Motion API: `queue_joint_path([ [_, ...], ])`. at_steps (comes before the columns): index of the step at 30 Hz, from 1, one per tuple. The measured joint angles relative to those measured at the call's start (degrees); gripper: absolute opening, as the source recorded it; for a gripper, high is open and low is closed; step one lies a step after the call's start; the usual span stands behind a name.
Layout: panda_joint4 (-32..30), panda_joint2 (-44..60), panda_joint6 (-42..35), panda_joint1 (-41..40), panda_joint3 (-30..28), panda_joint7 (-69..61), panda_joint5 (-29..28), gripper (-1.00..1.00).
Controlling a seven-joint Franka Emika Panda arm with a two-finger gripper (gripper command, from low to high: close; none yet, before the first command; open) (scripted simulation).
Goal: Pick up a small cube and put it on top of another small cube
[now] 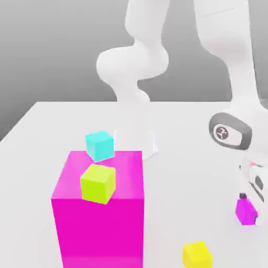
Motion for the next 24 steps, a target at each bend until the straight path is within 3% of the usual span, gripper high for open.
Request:
queue_joint_path([
  [5, 0.0, -0.1, -0.2, 0.0, 0.0, 0.1, -0.1, -1.00],
  [11, -2.2, -11.2, -9.0, -2.5, 2.3, -2.8, 4.7, -1.00],
  [16, -2.9, -21.7, -18.6, -9.2, -2.0, 0.4, 8.8, -1.00],
  [24, -3.9, -38.1, -34.0, -20.3, -8.5, 11.4, 8.2, -1.00],
])
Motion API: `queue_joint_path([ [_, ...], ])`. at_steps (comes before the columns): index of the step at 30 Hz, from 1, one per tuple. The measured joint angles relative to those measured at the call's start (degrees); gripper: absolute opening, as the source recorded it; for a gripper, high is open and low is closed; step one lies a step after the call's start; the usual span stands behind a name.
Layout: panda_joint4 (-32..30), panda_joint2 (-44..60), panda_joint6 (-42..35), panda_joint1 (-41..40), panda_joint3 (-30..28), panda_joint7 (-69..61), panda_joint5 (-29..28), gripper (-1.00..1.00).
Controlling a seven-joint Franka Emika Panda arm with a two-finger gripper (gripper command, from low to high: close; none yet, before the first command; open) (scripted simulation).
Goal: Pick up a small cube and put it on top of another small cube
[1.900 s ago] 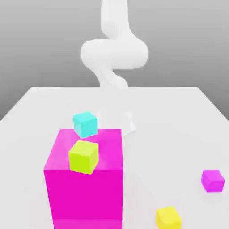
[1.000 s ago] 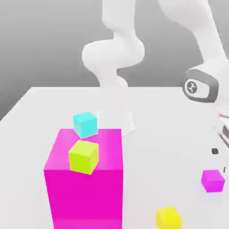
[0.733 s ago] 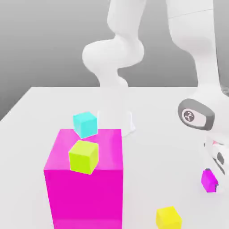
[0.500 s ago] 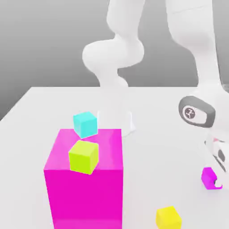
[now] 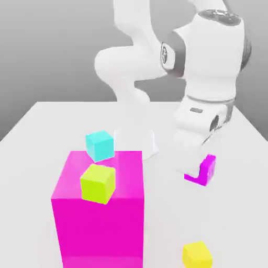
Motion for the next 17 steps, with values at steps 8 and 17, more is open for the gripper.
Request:
queue_joint_path([
  [8, -1.0, -16.5, -15.3, -14.0, -4.9, 13.1, -3.5, -1.00],
  [17, -7.6, -15.3, -7.6, -17.1, -6.1, 15.2, -4.4, 1.00],
])
